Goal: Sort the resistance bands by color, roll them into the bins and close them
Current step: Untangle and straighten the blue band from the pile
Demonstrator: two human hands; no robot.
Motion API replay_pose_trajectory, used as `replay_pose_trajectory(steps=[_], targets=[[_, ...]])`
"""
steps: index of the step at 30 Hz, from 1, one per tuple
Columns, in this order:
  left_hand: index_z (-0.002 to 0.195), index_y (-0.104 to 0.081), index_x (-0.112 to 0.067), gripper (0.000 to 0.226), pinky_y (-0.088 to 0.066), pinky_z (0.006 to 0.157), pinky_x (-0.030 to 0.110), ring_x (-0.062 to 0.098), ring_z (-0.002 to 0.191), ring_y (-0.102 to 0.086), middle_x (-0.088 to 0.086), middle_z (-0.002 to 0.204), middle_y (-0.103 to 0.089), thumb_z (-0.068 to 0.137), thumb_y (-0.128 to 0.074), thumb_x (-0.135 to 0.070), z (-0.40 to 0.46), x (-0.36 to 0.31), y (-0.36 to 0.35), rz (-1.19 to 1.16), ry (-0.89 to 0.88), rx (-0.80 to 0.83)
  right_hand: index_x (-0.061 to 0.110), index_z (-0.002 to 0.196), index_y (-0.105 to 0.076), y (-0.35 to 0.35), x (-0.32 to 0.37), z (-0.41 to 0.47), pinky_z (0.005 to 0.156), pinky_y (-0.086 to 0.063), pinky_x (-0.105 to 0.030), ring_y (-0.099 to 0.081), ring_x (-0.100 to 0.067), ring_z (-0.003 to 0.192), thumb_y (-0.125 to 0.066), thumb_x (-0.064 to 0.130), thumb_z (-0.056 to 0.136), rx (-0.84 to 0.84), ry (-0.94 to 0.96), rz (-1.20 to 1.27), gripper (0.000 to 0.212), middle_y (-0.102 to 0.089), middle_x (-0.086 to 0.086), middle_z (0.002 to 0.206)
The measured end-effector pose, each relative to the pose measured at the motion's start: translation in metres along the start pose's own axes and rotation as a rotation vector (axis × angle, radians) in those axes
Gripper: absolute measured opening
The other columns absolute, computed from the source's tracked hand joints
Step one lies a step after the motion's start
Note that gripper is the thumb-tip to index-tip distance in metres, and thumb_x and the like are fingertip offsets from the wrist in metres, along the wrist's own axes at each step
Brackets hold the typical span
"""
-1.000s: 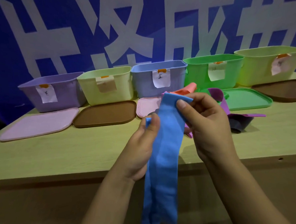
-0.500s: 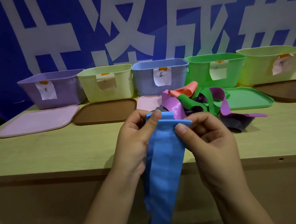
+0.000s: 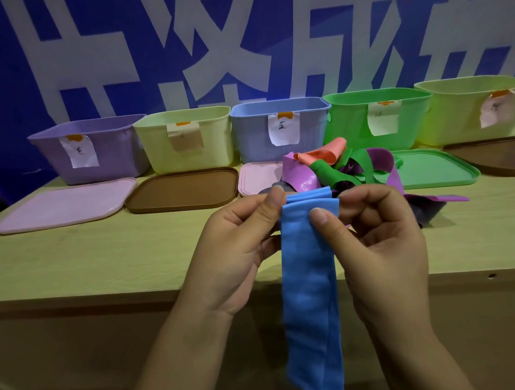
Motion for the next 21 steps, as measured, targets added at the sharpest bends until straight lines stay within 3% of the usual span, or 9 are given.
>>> replay_pose_trajectory(steps=[6, 12, 16, 19, 21], targets=[[0.085, -0.076, -0.007, 0.035, -0.057, 0.067, 0.028, 0.024, 0.086, -0.068, 0.019, 0.099, -0.071, 0.065, -0.066, -0.034, 0.0, -0.001, 0.002, 0.001, 0.014, -0.012, 0.021, 0.085, -0.055, -0.002, 0.007, -0.002, 0.064, -0.049, -0.014, -0.062, -0.003, 0.07, -0.072, 0.022, 0.069, 0.008, 0.054, -0.104, 0.023, -0.064, 0.01, 0.074], [0.083, -0.077, -0.01, 0.027, -0.056, 0.068, 0.028, 0.022, 0.087, -0.069, 0.012, 0.092, -0.073, 0.07, -0.07, -0.032, 0.001, -0.002, 0.003, 0.013, 0.01, 0.047, 0.027, 0.086, -0.055, -0.003, 0.004, 0.0, 0.065, -0.051, -0.017, -0.063, -0.007, 0.072, -0.074, 0.019, 0.072, 0.017, 0.081, -0.18, 0.024, -0.064, 0.004, 0.077], [0.088, -0.077, -0.021, 0.039, -0.055, 0.075, 0.029, 0.021, 0.094, -0.068, 0.007, 0.097, -0.073, 0.058, -0.085, -0.045, -0.002, -0.011, 0.003, 0.148, -0.134, 0.09, 0.024, 0.087, -0.054, -0.003, 0.005, 0.0, 0.065, -0.052, -0.02, -0.063, -0.012, 0.072, -0.072, 0.018, 0.073, 0.021, 0.095, -0.189, 0.023, -0.063, -0.002, 0.08], [0.084, -0.076, -0.032, 0.023, -0.052, 0.071, 0.02, 0.01, 0.086, -0.067, -0.003, 0.089, -0.074, 0.063, -0.08, -0.024, -0.004, -0.015, 0.006, 0.293, -0.246, 0.063, 0.023, 0.089, -0.054, -0.005, 0.006, 0.0, 0.063, -0.052, -0.021, -0.063, -0.012, 0.071, -0.072, 0.019, 0.073, 0.033, 0.115, -0.201, 0.024, -0.062, -0.003, 0.08], [0.082, -0.077, -0.032, 0.022, -0.052, 0.071, 0.022, 0.011, 0.086, -0.068, -0.004, 0.086, -0.074, 0.069, -0.071, -0.015, -0.004, -0.014, 0.009, 0.309, -0.251, 0.03, 0.025, 0.089, -0.054, -0.006, 0.006, -0.001, 0.062, -0.05, -0.019, -0.062, -0.01, 0.07, -0.073, 0.019, 0.074, 0.031, 0.13, -0.213, 0.025, -0.062, -0.001, 0.078]])
Point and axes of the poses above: each hand's wrist, its own z-axis towards the middle knuckle, its own y-axis out of the back of the hand, x = y × z, the point moved 8 cm from there along z, towards the middle knuckle
